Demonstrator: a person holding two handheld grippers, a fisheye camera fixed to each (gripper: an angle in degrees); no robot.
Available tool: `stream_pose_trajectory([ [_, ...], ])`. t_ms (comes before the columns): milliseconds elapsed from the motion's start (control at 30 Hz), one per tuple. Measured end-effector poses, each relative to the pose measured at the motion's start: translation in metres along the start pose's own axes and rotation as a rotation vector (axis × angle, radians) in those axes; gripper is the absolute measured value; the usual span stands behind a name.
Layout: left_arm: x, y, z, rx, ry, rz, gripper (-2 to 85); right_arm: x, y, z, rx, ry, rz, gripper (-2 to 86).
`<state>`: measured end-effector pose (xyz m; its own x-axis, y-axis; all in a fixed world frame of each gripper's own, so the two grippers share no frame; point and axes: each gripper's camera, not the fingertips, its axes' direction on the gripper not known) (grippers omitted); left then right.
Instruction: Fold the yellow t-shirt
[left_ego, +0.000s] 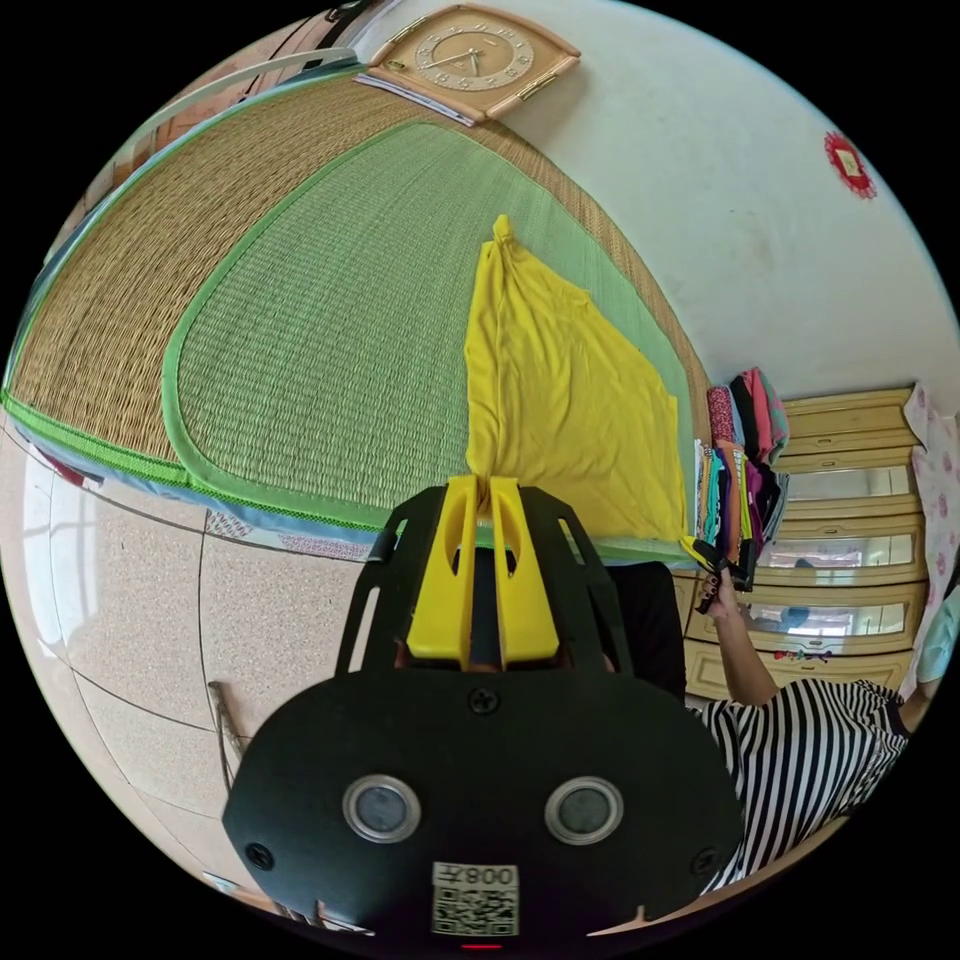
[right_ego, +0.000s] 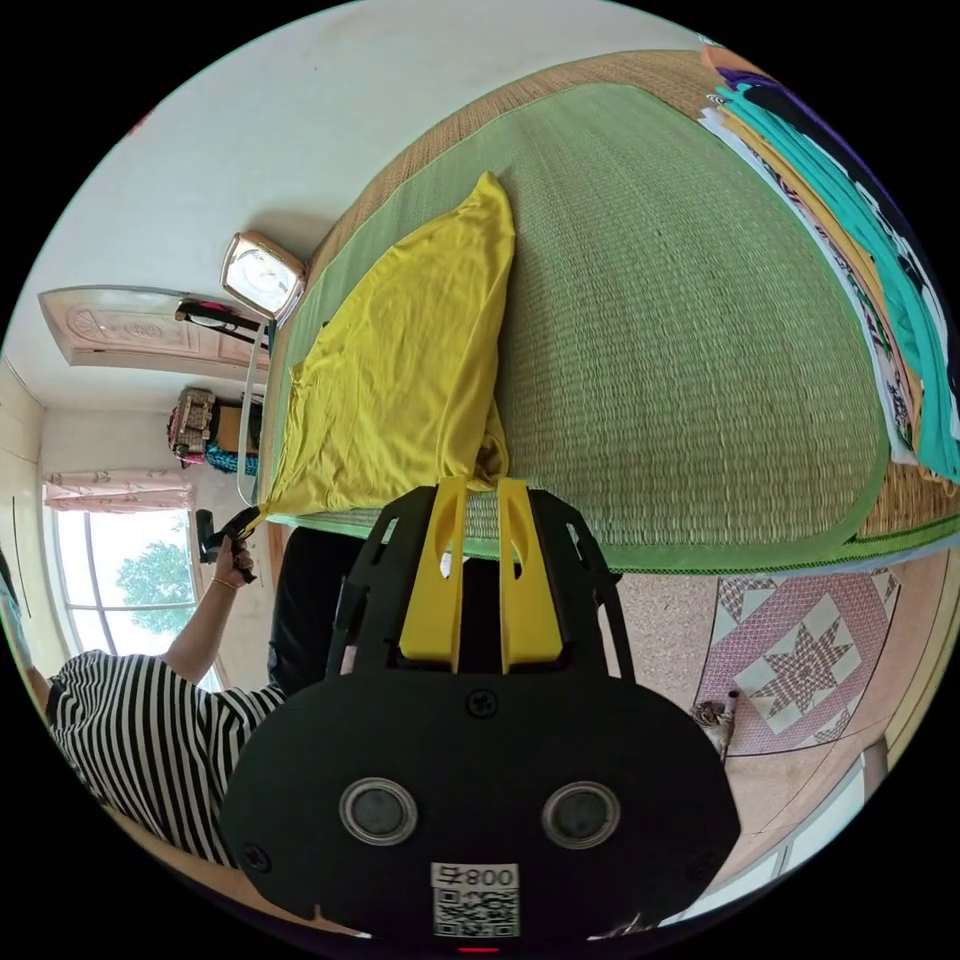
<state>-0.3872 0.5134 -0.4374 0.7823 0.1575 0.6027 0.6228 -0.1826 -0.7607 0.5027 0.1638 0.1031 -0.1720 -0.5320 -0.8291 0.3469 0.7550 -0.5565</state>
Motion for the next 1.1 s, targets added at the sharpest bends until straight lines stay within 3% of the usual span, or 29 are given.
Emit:
stream_pose_trajectory([
  [467,-0.002,0.016,0.032,0.042,-0.029,0.005,1.9,-0.015,0.005,-0.006,0.018,0.141,-0.12,0.3],
  [700,-0.016,0.028,0.093,-0.041,-0.076,-0.074,1.8,0.013,0.018,0.02,-0.018,0.078,-0.05,0.2],
  [867,-0.016,0.043,0.107,0.046,-0.09,-0.131,1.7,0.012,0.026,0.034,0.001,0.059,-0.041,0.2],
  [1000,0.021,0.052,0.124,0.12,-0.016,0.008,2.5,0.005,0.037,0.033,0.045,0.023,-0.06,0.3],
  [1100,0.084,0.052,0.176,0.016,0.079,0.237,3.9,-0.008,0.045,0.034,0.086,-0.006,-0.088,0.2],
])
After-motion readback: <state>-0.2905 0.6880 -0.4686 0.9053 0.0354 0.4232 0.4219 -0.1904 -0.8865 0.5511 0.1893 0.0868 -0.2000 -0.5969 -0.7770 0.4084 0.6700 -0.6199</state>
